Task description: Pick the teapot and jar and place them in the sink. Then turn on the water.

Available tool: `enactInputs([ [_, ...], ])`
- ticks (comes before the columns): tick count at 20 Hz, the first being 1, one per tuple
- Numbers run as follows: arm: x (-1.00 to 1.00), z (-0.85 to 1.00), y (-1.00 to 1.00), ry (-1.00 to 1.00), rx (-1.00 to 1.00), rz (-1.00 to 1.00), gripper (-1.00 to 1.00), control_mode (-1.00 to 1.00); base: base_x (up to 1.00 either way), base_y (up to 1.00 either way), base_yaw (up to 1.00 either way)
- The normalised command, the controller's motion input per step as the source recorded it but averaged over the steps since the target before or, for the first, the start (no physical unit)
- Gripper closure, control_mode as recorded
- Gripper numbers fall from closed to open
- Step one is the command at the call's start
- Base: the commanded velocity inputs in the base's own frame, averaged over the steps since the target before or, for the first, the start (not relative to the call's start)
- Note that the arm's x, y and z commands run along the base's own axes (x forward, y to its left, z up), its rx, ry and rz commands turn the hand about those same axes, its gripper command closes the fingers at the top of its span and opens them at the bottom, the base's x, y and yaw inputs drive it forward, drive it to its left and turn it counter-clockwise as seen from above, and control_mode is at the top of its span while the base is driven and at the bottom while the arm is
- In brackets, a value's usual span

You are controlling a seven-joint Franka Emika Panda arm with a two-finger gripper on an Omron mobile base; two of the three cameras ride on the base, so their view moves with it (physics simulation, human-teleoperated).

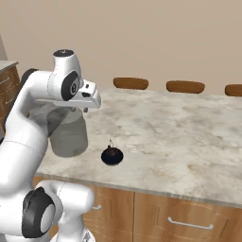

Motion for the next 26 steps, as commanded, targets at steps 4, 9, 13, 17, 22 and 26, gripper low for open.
enactInputs([
  [4,0.00,-0.07,0.06,0.03,0.00,0.00,-1.00,-1.00,0.00,0.00,0.00],
  [9,0.06,-0.43,0.23,0.01,0.00,0.00,-1.00,-1.00,0.00,0.00,0.00],
  [13,0.25,-0.35,0.33,0.09,0.00,0.00,-1.00,-1.00,0.00,0.00,0.00],
  [17,0.34,-0.13,0.26,0.09,0.00,0.00,-1.00,-1.00,0.00,0.00,0.00],
  [22,0.22,0.00,0.08,0.04,0.00,0.00,-1.00,-1.00,0.00,0.00,0.00],
  [26,0.22,0.00,0.12,0.05,0.00,0.00,-1.00,-1.00,0.00,0.00,0.00],
])
